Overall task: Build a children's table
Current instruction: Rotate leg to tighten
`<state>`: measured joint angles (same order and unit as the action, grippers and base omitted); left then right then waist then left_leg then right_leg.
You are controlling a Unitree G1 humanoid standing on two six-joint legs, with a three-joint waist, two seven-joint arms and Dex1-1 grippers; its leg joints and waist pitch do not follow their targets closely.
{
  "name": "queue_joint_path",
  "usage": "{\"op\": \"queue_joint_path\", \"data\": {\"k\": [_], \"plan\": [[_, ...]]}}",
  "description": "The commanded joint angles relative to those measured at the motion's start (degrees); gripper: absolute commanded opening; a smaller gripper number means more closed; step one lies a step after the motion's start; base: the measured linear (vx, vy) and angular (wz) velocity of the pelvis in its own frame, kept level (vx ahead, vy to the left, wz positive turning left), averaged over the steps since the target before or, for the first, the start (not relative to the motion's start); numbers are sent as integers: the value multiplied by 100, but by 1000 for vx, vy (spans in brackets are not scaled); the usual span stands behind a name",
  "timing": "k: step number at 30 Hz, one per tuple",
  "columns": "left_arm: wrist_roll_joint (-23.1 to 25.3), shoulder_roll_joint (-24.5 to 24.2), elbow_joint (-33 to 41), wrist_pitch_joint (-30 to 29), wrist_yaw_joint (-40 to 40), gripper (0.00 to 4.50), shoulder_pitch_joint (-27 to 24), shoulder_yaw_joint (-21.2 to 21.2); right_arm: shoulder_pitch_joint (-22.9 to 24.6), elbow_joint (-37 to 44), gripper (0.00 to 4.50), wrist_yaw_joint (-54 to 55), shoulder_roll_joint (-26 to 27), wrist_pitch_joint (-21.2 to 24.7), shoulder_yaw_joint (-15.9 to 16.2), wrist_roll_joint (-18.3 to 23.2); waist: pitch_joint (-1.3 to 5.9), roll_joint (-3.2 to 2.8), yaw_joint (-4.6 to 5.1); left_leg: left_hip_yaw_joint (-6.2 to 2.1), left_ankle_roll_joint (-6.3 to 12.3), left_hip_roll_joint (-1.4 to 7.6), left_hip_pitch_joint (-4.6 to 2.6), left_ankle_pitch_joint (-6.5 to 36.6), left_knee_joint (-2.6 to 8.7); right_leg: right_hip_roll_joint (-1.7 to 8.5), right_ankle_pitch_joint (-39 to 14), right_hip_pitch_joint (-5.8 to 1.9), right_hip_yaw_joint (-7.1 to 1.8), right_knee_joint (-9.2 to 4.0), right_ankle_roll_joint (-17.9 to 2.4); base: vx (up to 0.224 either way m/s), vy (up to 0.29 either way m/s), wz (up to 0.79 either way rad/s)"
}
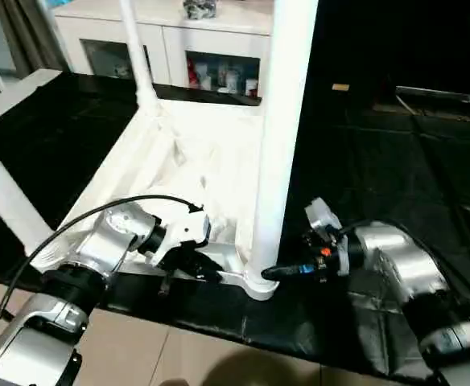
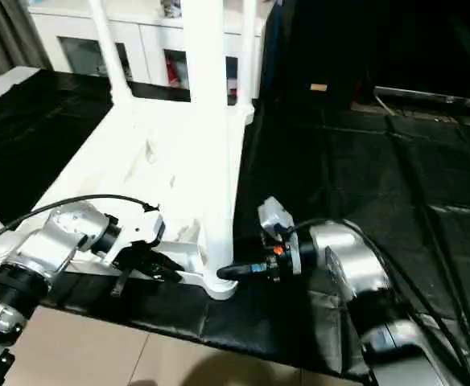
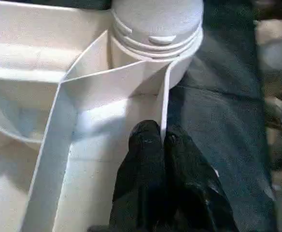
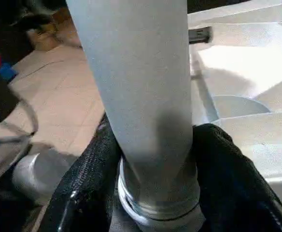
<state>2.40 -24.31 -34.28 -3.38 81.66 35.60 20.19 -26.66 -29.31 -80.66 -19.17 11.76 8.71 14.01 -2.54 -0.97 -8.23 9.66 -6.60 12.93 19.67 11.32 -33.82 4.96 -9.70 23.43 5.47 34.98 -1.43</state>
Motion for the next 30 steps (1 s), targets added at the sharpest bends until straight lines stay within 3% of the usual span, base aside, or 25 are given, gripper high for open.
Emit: {"op": "queue_joint_path", "data": {"k": [1, 2, 3, 5, 7, 8, 9, 10, 11, 14, 16, 18, 20, 21, 23, 26, 30], "plan": [[-11, 362, -19, -281, -579, 0, 187, -48, 27, -1, 198, 680, 382, 156, 67, 21, 310, 35, 53, 52, 180, 11, 4, 1260, 410, 314, -2189, -316, -251, -500, -908, 0, 0, 0], [7, 432, -18, -386, -716, 0, 217, -70, 32, -59, 198, 946, 473, 105, 55, -73, 296, 52, 80, 32, 138, -12, -7, 1398, 428, 317, -2691, -324, -225, -561, -692, 0, 0, 0], [18, 517, -18, -533, -874, 0, 256, -101, 18, -149, 198, 1281, 595, 63, 25, -172, 299, 51, 97, 26, 110, -13, -9, 1419, 431, 329, -2848, -326, -225, -571, -605, 0, 0, 0], [27, 647, -7, -739, -1100, 0, 310, -150, -20, -267, 198, 1799, 812, 60, -54, -271, 260, 56, 215, 0, 73, -62, -18, 1591, 426, 341, -3513, -304, -171, -684, -296, 0, 0, 0], [16, 812, 1, -962, -1380, 0, 372, -224, -85, -347, 197, 2350, 1081, 126, -155, -323, 268, 45, 297, -20, 73, -85, -17, 1593, 419, 333, -3639, -300, -133, -720, -203, 0, 0, 0], [8, 877, 6, -1053, -1497, 0, 396, -255, -109, -368, 197, 2553, 1181, 153, -187, -345, 270, 63, 356, -38, 107, -94, 41, 1593, 428, 325, -3607, -342, -101, -728, -158, 0, 0, 0], [18, 1048, -16, -1229, -1796, 0, 453, -322, -208, -481, 196, 2997, 1407, 175, -261, -396, 273, 46, 365, -43, 108, -91, 39, 1603, 430, 322, -3590, -343, -94, -728, -147, 0, 0, 0], [22, 1100, -23, -1282, -1881, 0, 470, -343, -240, -519, 196, 3128, 1475, 178, -284, -411, 287, 23, 409, -46, 111, -81, 17, 1606, 432, 325, -3443, -325, -84, -728, -210, 0, 0, 0], [27, 1315, -54, -1465, -2219, 0, 540, -429, -380, -683, 196, 3622, 1726, 210, -362, -460, 297, 3, 465, -64, 113, -78, 39, 1581, 444, 321, -3255, -349, -60, -719, -291, 0, 0, 0], [70, 1530, -106, -1595, -2585, 0, 615, -496, -553, -894, 196, 4157, 1942, 218, -410, -561, 295, -1, 546, -88, 124, -66, 50, 1629, 458, 321, -2960, -363, -29, -699, -420, 0, 0, 0], [97, 1655, -156, -1671, -2833, 0, 663, -556, -658, -1024, 196, 4506, 2053, 200, -466, -630, 308, 17, 578, -68, 204, -82, 24, 1610, 442, 321, -2765, -347, -57, -702, -541, 0, 0, 0], [121, 1804, -223, -1740, -3121, 0, 718, -611, -774, -1170, 196, 4915, 2172, 153, -575, -710, 324, 15, 588, -62, 240, -72, 47, 1429, 446, 317, -2443, -356, -92, -643, -684, 0, 0, 0], [145, 1868, -231, -1748, -3210, 0, 720, -601, -812, -1236, 196, 5147, 2215, 126, -645, -745, 332, 14, 575, -51, 275, -69, 45, 1308, 440, 315, -2197, -363, -105, -619, -787, 0, 0, 0], [147, 1886, -203, -1771, -3218, 0, 703, -590, -807, -1250, 196, 5201, 2220, 126, -679, -743, 356, -4, 556, -38, 329, -61, 38, 1122, 431, 319, -1799, -375, -129, -574, -927, 0, 0, 0], [167, 1903, -174, -1802, -3260, 0, 688, -597, -790, -1237, 196, 5231, 2244, 49, -799, -684, 364, 14, 549, -20, 397, -66, 48, 957, 414, 308, -1465, -386, -144, -540, -1054, 52, -20, 4], [192, 1843, -170, -1705, -3235, 0, 659, -622, -705, -1120, 266, 5236, 2141, -322, -870, -687, 388, -9, 519, -17, 461, -63, 69, 689, 404, 315, -1081, -418, -148, -485, -1186, 17, -7, 2], [197, 1739, -196, -1614, -3204, 0, 641, -656, -545, -937, 293, 4958, 1969, -556, -998, -552, 396, -28, 466, -13, 523, -41, 47, 645, 403, 309, -847, -417, -153, -457, -1299, 0, 0, 0]]}}
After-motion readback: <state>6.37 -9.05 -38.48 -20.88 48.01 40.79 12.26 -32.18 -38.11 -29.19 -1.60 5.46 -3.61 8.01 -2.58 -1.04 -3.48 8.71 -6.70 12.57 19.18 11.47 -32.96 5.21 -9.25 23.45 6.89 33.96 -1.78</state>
